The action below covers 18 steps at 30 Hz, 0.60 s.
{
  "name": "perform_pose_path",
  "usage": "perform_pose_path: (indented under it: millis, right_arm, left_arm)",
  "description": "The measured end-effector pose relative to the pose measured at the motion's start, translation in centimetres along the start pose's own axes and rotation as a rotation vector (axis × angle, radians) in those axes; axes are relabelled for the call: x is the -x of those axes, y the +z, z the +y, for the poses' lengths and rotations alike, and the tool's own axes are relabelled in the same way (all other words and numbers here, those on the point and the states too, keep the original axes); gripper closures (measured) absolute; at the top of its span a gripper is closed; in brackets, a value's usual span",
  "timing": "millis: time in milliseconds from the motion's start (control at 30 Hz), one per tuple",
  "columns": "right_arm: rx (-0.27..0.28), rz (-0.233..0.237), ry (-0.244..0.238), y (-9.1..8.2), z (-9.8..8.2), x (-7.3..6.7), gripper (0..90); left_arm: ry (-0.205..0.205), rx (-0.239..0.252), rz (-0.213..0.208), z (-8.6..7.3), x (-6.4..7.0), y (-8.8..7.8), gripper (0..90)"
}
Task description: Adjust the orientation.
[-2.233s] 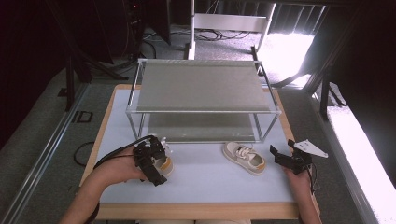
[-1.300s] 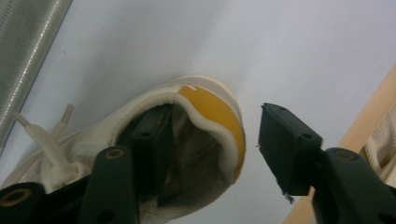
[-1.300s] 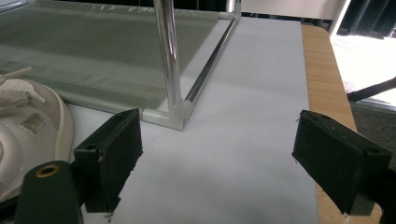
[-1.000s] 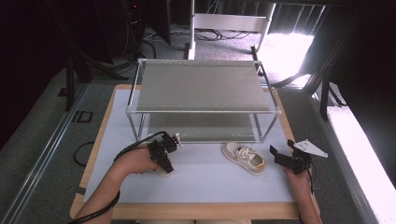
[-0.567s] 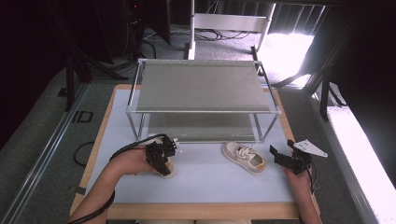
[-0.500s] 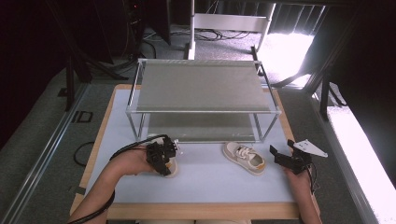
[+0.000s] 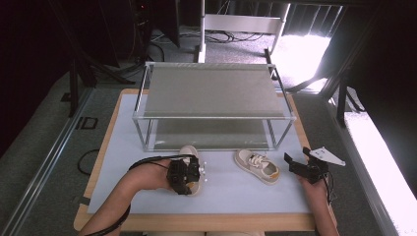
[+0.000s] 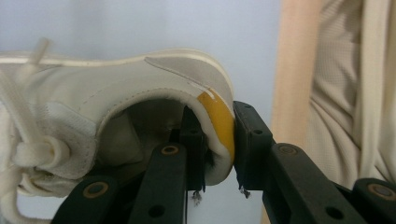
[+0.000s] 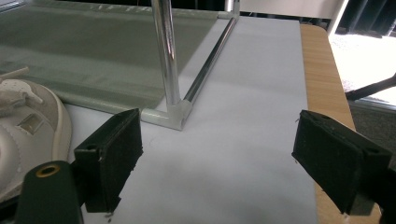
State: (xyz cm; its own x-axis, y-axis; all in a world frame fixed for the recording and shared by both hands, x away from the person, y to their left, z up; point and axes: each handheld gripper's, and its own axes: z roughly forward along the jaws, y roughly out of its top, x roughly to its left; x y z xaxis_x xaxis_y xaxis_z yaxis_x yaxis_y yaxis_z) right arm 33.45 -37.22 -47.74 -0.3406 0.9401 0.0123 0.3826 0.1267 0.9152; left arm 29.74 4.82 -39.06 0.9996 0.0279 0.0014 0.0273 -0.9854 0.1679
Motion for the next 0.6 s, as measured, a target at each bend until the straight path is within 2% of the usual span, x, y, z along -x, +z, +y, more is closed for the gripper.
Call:
perform_pose_path:
  millis: [33,100,167,200,233,267,333,433,600]
  right_arm:
    - [0.001,0.0,-0.001,0.0,0.0,0.0,15.1]
    - [0.001,0.0,-0.001,0.0,0.0,0.0,15.1]
    - [0.002,0.0,0.0,0.0,0.0,0.0,15.1]
    - [0.002,0.0,0.0,0.0,0.0,0.0,15.1]
    - [0.001,0.0,0.0,0.0,0.0,0.0,15.1]
    - [0.001,0.0,0.0,0.0,0.0,0.0,15.1]
    - [0.001,0.0,0.0,0.0,0.0,0.0,15.1]
    - [0.004,0.0,0.002,0.0,0.0,0.0,15.1]
    - [0.009,0.006,0.004,-0.1,0.0,0.1,15.1]
  left_arm:
    - [-0.012,-0.006,-0.005,0.2,0.0,0.1,75.2]
    - [0.005,-0.035,-0.005,0.5,0.1,0.3,75.2]
    - [0.002,-0.043,-0.016,0.7,0.1,0.4,75.2]
    - [0.021,-0.058,-0.033,0.8,0.2,0.7,75.2]
    - [0.017,-0.068,-0.045,0.9,0.3,0.9,74.9]
    - [0.031,-0.078,-0.044,0.9,0.2,1.2,74.4]
    - [0.031,-0.081,-0.056,1.0,0.1,1.5,73.9]
    - [0.009,-0.077,-0.051,1.1,0.1,1.5,73.0]
    - [-0.05,-0.034,-0.022,1.3,-0.4,1.4,60.6]
